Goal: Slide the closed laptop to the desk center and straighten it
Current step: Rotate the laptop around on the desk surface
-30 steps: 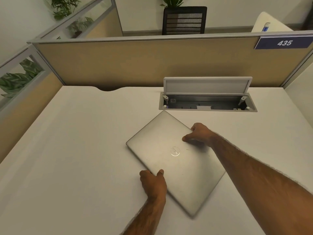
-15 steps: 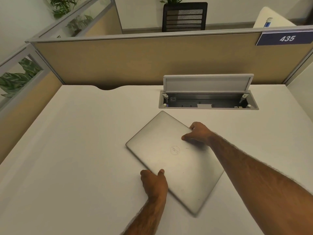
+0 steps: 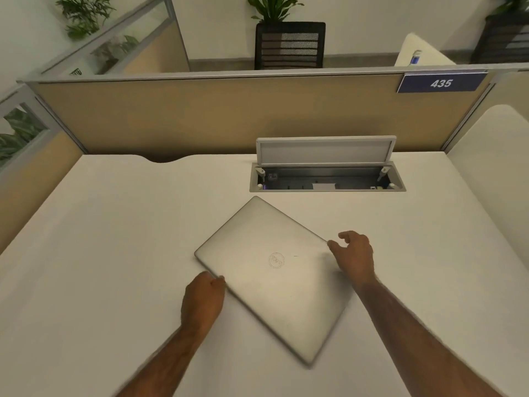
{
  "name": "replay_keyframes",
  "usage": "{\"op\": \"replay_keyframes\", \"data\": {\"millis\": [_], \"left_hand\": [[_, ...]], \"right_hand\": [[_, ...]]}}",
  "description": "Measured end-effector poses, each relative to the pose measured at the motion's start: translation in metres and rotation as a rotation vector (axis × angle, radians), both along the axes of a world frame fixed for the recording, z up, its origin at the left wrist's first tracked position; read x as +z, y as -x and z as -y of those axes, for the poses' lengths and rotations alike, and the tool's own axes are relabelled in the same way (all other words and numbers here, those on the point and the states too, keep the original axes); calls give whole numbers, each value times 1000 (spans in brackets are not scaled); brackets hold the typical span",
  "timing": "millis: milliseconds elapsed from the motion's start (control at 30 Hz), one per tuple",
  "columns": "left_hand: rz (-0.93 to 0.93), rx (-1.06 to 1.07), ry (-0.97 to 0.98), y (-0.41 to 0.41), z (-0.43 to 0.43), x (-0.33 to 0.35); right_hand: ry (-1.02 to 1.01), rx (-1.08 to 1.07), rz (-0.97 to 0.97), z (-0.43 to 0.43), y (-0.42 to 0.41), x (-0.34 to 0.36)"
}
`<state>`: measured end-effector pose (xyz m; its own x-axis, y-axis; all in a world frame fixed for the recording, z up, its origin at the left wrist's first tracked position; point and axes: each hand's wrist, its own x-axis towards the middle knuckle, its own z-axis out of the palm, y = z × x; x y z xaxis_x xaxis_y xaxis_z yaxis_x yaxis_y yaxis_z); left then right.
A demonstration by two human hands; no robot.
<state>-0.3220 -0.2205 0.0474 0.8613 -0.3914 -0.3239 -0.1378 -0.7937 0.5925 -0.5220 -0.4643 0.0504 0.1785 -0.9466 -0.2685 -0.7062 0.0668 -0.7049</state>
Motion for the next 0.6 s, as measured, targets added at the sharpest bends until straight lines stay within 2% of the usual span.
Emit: {"op": "replay_keyframes", "data": {"millis": [100, 233, 467, 600], "left_hand": [[153, -45, 45, -22, 25, 9], [240, -162, -4, -39, 69, 15], [188, -316, -269, -54, 116, 2], [198, -317, -276, -58, 122, -4]], "right_hand": [[38, -141, -50, -29, 28, -2], [-54, -230, -92, -64, 48, -7], [-256, -267, -85, -99, 38, -3], [-348, -315, -10, -115, 29, -5]]}}
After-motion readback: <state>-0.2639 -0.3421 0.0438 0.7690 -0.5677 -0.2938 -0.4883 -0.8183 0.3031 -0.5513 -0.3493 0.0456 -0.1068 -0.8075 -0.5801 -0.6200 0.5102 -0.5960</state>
